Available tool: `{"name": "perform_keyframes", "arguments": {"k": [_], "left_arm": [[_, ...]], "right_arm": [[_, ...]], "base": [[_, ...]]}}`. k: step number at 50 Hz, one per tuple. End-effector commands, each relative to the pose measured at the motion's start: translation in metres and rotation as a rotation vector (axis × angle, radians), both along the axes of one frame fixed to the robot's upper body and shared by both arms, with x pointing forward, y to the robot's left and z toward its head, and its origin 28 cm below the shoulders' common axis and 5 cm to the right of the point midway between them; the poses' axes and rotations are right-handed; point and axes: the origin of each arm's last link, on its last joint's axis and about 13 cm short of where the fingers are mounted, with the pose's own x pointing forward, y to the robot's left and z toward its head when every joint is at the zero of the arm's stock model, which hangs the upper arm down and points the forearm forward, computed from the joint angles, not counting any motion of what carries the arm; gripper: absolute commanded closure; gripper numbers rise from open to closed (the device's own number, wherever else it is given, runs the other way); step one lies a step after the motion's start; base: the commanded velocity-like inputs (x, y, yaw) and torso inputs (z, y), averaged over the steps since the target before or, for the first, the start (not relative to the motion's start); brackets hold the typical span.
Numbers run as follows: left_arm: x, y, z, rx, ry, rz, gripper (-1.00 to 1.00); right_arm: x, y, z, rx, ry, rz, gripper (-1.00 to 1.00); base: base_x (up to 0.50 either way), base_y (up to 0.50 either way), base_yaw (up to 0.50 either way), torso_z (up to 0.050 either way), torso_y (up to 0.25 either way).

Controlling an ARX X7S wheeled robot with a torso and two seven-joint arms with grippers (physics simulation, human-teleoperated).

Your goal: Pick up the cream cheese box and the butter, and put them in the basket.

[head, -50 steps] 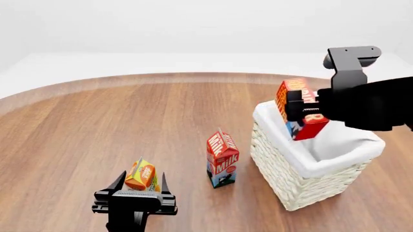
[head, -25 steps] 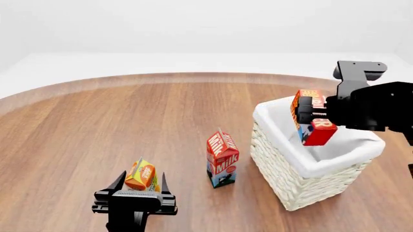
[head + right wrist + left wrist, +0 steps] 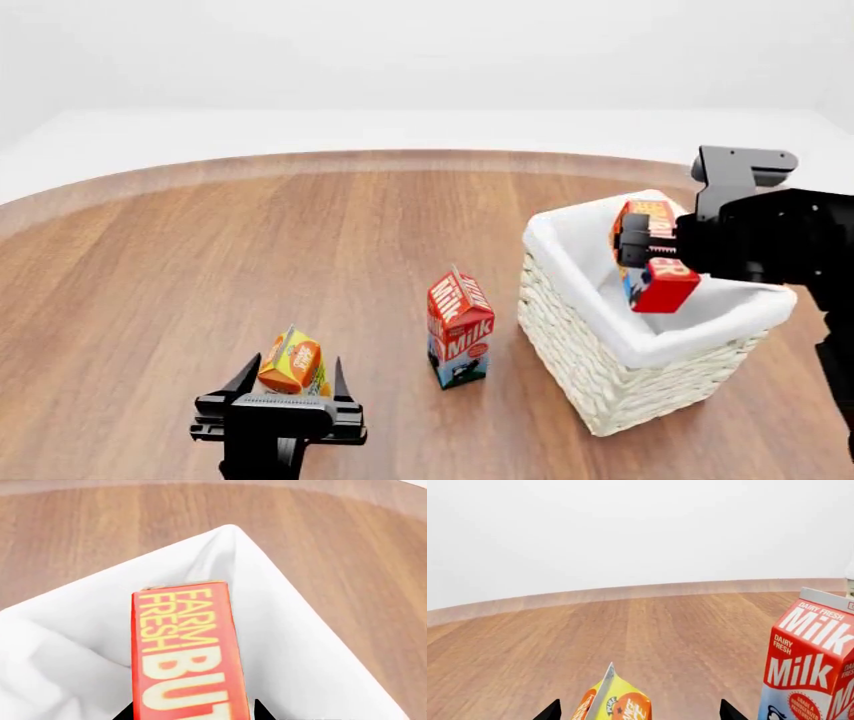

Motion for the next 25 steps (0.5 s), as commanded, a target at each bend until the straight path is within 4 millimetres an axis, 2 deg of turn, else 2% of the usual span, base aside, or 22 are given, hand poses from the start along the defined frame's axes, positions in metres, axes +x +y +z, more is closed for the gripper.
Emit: {"name": "perform_keyframes", "arguments": {"k": [1,6,7,25], "left_arm": [[0.0,0.0,0.0,0.0,0.0,0.0,-1.0],[0.0,0.0,0.0,0.0,0.0,0.0,-1.0],[0.0,0.0,0.0,0.0,0.0,0.0,-1.0],[0.0,0.0,0.0,0.0,0.0,0.0,-1.0]], "right_arm": [[0.0043,-0.0024,0.0037,-0.019,-0.028,-0.007,1.0],[0.0051,-0.0028,0.0008,-0.018,-0.021,-0.011,1.0],[0.005,-0.0028,0.0005,-0.016,-0.02,-0.008,-1.0],[0.0029,-0.0007,0.0045,-0.047,-0.034,0.014,-1.0]], "base": [[0.0,0.0,0.0,0.0,0.01],[0.0,0.0,0.0,0.002,0.0],[0.0,0.0,0.0,0.0,0.0],[0.0,0.0,0.0,0.0,0.0]]}}
